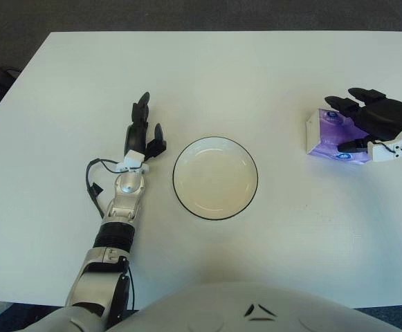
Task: Put the tissue paper into the plate.
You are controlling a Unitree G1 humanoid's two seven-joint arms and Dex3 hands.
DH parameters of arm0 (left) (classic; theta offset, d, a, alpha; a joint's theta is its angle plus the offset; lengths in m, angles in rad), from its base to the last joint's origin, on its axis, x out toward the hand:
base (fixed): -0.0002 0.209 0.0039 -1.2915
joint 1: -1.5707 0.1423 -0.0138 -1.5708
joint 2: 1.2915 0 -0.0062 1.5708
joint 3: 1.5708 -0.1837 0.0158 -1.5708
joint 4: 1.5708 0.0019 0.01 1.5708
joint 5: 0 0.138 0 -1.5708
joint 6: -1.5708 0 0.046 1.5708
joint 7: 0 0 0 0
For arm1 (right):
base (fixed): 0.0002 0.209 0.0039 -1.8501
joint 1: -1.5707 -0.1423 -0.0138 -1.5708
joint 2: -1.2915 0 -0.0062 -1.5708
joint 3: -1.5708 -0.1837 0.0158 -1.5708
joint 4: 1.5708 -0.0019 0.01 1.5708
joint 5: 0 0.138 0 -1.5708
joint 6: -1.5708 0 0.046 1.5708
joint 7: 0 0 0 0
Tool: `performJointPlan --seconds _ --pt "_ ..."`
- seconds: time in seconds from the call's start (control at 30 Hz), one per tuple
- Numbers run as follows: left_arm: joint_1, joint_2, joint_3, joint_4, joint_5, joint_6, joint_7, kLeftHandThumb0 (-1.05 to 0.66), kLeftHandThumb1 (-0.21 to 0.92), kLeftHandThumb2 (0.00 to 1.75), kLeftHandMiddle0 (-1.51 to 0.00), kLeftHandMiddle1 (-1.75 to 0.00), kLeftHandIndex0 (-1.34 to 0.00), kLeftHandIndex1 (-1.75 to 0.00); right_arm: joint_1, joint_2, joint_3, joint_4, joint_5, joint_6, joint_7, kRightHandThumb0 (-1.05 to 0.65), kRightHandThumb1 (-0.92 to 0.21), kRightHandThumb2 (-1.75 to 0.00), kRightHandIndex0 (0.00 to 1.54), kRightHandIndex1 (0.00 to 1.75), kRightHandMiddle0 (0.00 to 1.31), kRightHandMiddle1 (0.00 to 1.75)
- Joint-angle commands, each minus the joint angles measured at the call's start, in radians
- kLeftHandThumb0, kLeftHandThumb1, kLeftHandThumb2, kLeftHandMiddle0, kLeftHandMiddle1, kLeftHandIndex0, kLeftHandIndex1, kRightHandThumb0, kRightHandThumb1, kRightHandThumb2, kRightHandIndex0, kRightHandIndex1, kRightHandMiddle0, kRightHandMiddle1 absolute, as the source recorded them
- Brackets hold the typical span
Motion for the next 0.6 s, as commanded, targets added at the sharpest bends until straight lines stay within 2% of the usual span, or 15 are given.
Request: performJointPlan --seconds 0.0,0.57 --pt "0.122 -0.009 -0.006 0.096 0.009 0.005 -0.003 -0.77 0.92 0.90 -0.21 0.00 0.00 -0.44 0.022 -0.007 -0.016 -0.016 0.020 0.015 0.013 -1.05 -0.92 -0.47 0.00 0.00 0.00 0.00" --pt "0.122 0.004 -0.004 0.097 0.008 0.009 -0.007 -0.77 0.92 0.91 -0.22 0.00 0.00 -0.46 0.067 -0.024 -0.035 -0.051 0.048 0.037 0.041 -1.05 -0.92 -0.47 0.00 0.00 0.00 0.00"
